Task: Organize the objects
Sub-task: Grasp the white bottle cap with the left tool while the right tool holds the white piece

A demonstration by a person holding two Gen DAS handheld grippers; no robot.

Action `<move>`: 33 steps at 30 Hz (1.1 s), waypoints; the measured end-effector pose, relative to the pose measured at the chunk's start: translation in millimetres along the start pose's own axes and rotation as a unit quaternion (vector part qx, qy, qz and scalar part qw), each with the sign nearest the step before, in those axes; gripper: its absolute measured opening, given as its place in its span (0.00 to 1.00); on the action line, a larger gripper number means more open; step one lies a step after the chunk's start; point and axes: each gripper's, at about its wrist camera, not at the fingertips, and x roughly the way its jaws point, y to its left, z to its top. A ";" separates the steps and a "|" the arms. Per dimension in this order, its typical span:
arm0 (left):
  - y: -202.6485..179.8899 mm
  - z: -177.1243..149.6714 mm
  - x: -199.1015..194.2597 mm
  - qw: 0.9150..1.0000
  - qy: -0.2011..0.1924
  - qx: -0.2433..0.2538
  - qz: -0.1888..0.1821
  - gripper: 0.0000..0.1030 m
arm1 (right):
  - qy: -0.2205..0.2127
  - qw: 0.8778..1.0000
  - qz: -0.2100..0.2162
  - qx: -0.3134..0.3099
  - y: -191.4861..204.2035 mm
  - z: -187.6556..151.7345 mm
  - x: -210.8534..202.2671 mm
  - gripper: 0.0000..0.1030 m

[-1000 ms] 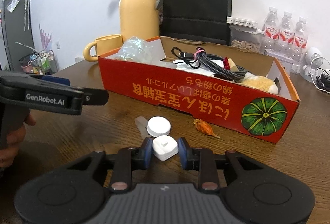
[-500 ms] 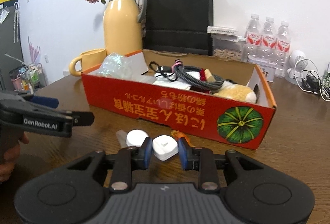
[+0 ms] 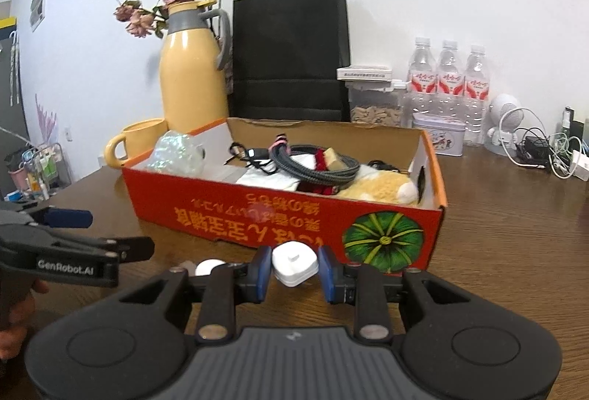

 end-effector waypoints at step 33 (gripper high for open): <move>-69.4 2.3 29.4 0.989 0.031 0.109 -0.093 0.29 | 0.000 1.000 -0.018 0.005 -17.1 -1.2 -0.8 0.26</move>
